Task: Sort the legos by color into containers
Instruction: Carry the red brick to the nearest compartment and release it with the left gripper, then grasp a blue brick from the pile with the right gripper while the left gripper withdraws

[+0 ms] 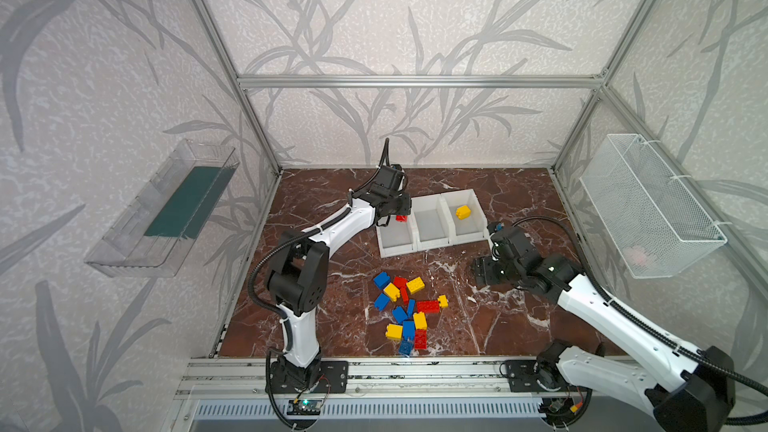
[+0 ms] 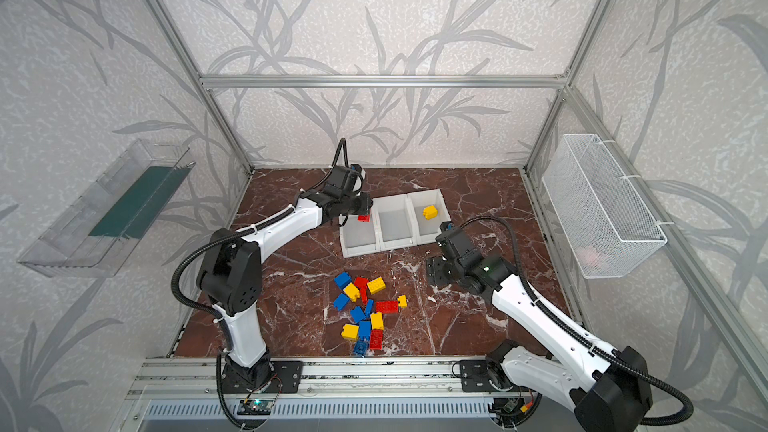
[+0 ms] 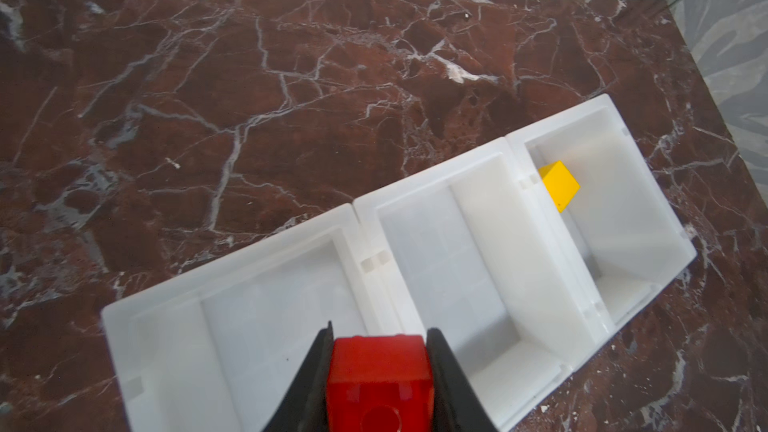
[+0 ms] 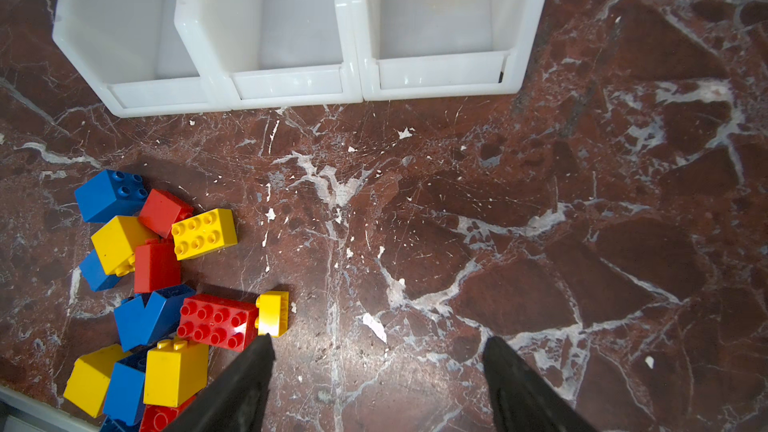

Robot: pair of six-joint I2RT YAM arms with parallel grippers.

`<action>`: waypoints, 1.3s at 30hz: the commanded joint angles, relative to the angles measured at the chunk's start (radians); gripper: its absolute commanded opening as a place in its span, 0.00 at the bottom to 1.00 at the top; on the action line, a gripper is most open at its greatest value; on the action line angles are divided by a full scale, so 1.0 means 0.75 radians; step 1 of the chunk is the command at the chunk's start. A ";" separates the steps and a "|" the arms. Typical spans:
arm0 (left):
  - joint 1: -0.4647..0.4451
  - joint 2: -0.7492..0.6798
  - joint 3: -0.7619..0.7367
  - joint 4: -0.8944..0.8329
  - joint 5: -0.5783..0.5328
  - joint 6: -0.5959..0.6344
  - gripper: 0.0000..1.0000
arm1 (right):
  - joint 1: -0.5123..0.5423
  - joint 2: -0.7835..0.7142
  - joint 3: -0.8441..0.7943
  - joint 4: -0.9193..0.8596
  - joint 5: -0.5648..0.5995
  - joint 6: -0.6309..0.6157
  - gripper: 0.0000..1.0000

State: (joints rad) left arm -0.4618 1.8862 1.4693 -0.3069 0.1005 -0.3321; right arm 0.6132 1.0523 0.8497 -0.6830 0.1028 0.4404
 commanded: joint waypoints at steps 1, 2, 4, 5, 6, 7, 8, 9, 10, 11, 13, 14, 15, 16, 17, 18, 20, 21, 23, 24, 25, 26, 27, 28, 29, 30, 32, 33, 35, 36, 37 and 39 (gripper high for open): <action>0.005 -0.040 -0.052 -0.014 0.009 0.004 0.28 | 0.001 -0.004 0.002 0.000 -0.012 -0.005 0.80; 0.005 -0.044 -0.064 -0.004 0.010 -0.004 0.28 | 0.001 -0.004 0.001 0.000 -0.012 -0.004 0.80; 0.009 -0.052 -0.080 0.010 0.005 -0.014 0.39 | 0.002 -0.006 0.003 -0.004 -0.011 -0.005 0.80; 0.010 -0.057 -0.083 0.010 0.003 -0.015 0.45 | 0.001 -0.006 0.004 -0.006 -0.010 -0.006 0.80; 0.010 -0.064 -0.082 0.008 -0.001 -0.015 0.53 | 0.001 -0.006 0.008 -0.009 -0.010 -0.006 0.80; 0.009 -0.071 -0.083 0.009 -0.005 -0.016 0.58 | 0.001 -0.006 0.010 -0.009 -0.008 -0.008 0.80; 0.010 -0.083 -0.087 0.010 -0.009 -0.016 0.61 | 0.002 -0.005 0.011 -0.010 -0.008 -0.008 0.80; 0.012 -0.093 -0.090 0.010 -0.013 -0.015 0.63 | 0.001 -0.004 0.013 -0.011 -0.008 -0.010 0.80; 0.012 -0.104 -0.096 0.016 -0.018 -0.015 0.63 | 0.001 -0.002 0.014 -0.010 -0.008 -0.010 0.80; 0.011 -0.118 -0.103 0.024 -0.022 -0.015 0.64 | 0.001 0.002 0.016 -0.013 -0.006 -0.012 0.80; 0.012 -0.155 -0.139 0.046 -0.027 -0.022 0.64 | 0.001 0.013 0.022 -0.018 -0.008 -0.015 0.80; 0.012 -0.177 -0.161 0.059 -0.027 -0.027 0.64 | 0.001 0.019 0.026 -0.018 -0.013 -0.020 0.80; 0.016 -0.205 -0.191 0.074 -0.024 -0.033 0.64 | 0.003 0.025 0.032 -0.024 -0.020 -0.026 0.80; 0.017 -0.238 -0.225 0.084 -0.023 -0.040 0.64 | 0.004 0.033 0.038 -0.031 -0.026 -0.029 0.80; 0.020 -0.269 -0.259 0.096 -0.021 -0.045 0.64 | 0.006 0.040 0.044 -0.039 -0.028 -0.029 0.80; 0.021 -0.311 -0.305 0.113 -0.025 -0.049 0.64 | 0.012 0.046 0.046 -0.043 -0.027 -0.028 0.80; 0.029 -0.400 -0.399 0.153 -0.049 -0.046 0.65 | 0.032 0.057 0.049 -0.041 -0.019 -0.018 0.80; 0.034 -0.438 -0.444 0.162 -0.070 -0.039 0.65 | 0.050 0.067 0.049 -0.037 -0.014 -0.008 0.79; 0.057 -0.504 -0.514 0.148 -0.088 -0.039 0.66 | 0.098 0.101 0.062 -0.030 -0.009 0.006 0.79; 0.070 -0.542 -0.549 0.136 -0.089 -0.043 0.66 | 0.135 0.126 0.077 -0.026 0.003 0.011 0.79; 0.079 -0.586 -0.587 0.130 -0.092 -0.047 0.66 | 0.177 0.155 0.096 -0.028 0.020 0.018 0.79; 0.088 -0.628 -0.624 0.123 -0.094 -0.050 0.66 | 0.216 0.187 0.116 -0.029 0.034 0.026 0.79; 0.096 -0.682 -0.666 0.110 -0.108 -0.053 0.67 | 0.261 0.223 0.139 -0.026 0.045 0.035 0.79; 0.104 -0.742 -0.709 0.096 -0.130 -0.057 0.67 | 0.302 0.262 0.163 -0.023 0.049 0.051 0.79; 0.109 -0.798 -0.749 0.085 -0.151 -0.060 0.68 | 0.337 0.300 0.182 -0.018 0.047 0.063 0.79; 0.119 -0.867 -0.798 0.074 -0.175 -0.067 0.69 | 0.374 0.344 0.207 -0.006 0.045 0.078 0.79; 0.135 -0.997 -0.883 0.048 -0.207 -0.082 0.71 | 0.440 0.432 0.245 0.036 0.049 0.094 0.79; 0.148 -1.061 -0.927 0.024 -0.219 -0.096 0.71 | 0.470 0.487 0.270 0.059 0.052 0.098 0.79; 0.170 -1.173 -0.988 -0.036 -0.241 -0.131 0.71 | 0.508 0.595 0.335 0.086 0.043 0.095 0.79; 0.176 -1.227 -1.016 -0.071 -0.255 -0.151 0.71 | 0.519 0.661 0.386 0.085 0.028 0.084 0.79; 0.178 -1.286 -1.043 -0.093 -0.267 -0.168 0.71 | 0.530 0.729 0.442 0.073 0.014 0.075 0.78; 0.178 -1.392 -1.100 -0.118 -0.277 -0.212 0.71 | 0.537 0.836 0.543 0.064 0.003 0.049 0.78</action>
State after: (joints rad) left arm -0.3355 0.9161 0.6888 -0.3195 -0.0593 -0.4305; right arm 1.0065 1.6089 1.1751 -0.6441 0.1143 0.4889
